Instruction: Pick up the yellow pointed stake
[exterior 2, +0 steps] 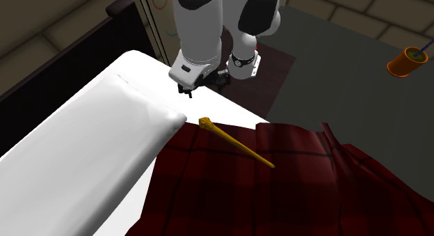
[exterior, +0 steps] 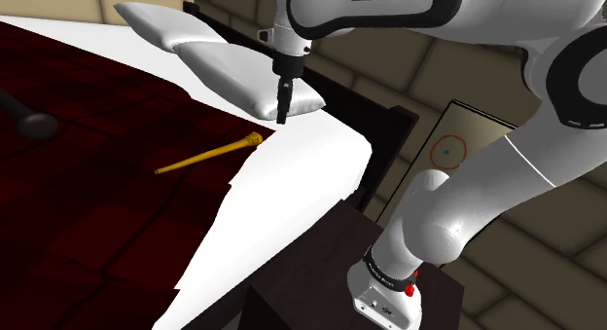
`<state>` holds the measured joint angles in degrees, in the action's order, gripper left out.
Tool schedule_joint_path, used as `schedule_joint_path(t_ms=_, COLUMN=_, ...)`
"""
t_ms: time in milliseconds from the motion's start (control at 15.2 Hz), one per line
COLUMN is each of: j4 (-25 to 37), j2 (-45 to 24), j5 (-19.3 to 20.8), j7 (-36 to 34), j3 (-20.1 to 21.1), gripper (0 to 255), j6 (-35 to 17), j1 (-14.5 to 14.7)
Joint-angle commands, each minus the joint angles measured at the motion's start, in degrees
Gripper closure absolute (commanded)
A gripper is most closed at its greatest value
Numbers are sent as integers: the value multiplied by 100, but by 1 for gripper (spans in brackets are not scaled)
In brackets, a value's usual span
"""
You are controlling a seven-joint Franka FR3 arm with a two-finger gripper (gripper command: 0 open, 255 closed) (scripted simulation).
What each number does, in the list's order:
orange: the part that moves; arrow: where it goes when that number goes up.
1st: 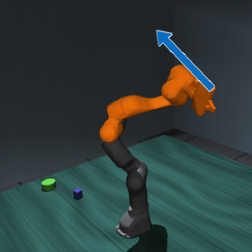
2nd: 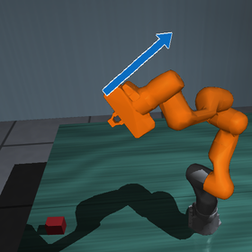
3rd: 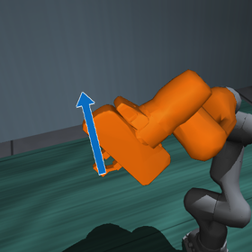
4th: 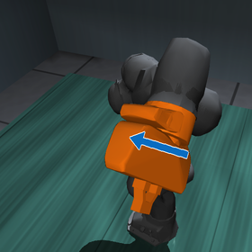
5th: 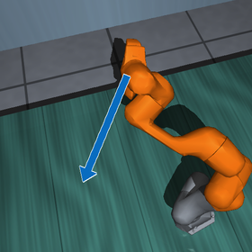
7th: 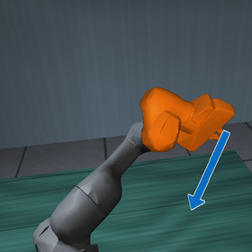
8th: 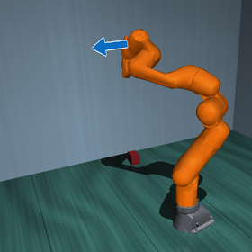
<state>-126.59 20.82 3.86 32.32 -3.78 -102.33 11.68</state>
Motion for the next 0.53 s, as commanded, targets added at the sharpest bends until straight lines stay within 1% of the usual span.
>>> schedule_joint_path(t_ms=0, j4=150, j2=-333, j5=-43, j7=576, j3=0, gripper=0, j6=-187, j1=181)
schedule_joint_path(t_ms=462, j4=650, j2=-1371, j5=-219, j7=2413, j3=152, gripper=0, j6=-718, j1=708)
